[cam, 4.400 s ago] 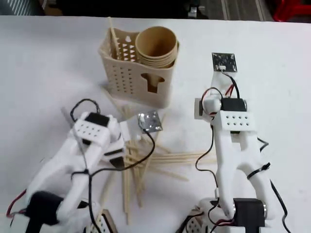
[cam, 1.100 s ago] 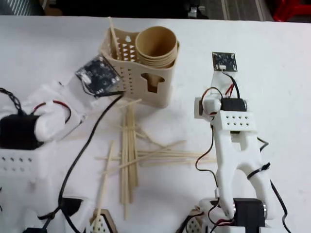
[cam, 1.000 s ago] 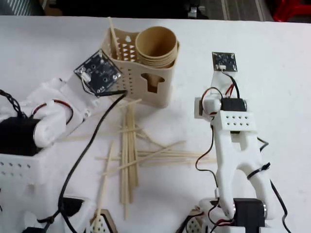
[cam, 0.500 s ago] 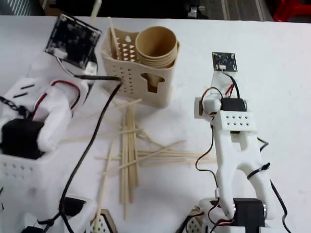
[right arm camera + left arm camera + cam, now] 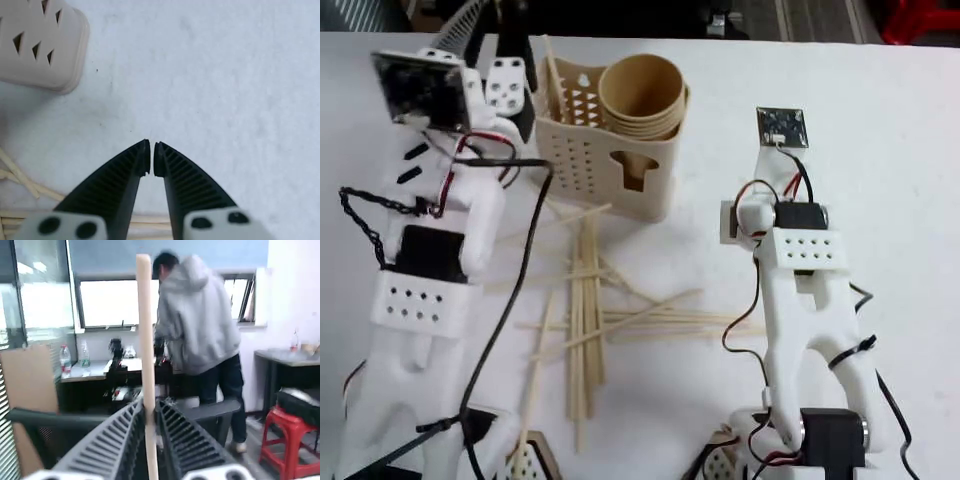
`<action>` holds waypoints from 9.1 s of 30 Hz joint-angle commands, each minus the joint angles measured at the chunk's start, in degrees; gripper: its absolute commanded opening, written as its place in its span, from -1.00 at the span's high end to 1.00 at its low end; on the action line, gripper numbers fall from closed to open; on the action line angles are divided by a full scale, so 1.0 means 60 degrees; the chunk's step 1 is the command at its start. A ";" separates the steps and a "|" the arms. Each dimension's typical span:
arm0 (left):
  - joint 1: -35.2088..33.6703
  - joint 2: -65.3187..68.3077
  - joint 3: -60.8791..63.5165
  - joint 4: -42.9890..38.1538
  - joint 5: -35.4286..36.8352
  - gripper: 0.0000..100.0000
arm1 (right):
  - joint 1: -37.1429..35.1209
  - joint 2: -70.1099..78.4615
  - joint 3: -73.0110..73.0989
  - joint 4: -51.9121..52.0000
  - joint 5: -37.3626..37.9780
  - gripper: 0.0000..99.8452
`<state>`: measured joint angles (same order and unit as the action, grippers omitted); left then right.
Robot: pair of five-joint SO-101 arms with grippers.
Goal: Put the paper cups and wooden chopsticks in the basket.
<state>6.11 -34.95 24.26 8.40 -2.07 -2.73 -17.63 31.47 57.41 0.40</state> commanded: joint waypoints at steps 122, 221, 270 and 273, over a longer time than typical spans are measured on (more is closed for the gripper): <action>0.1473 -0.3333 0.0264 0.8806 -0.2813 0.96 | 0.0696 -0.0330 0.0425 -0.0974 -0.0073 0.94; -0.5282 -0.6718 0.9407 0.4278 -0.0190 0.64 | -0.7055 0.3392 -0.1538 0.0242 -0.3136 0.82; -0.5282 -0.6879 0.9656 0.4352 -0.0821 0.65 | -0.6484 0.5194 -0.1509 -0.0139 -0.3150 0.82; -0.5282 -0.6879 0.9656 0.4352 -0.0821 0.65 | -0.6513 0.5194 -0.1524 -0.0139 -0.3150 0.82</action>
<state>-25.19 -75.38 82.37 35.38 -6.46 -42.37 13.23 21.89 56.79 -18.33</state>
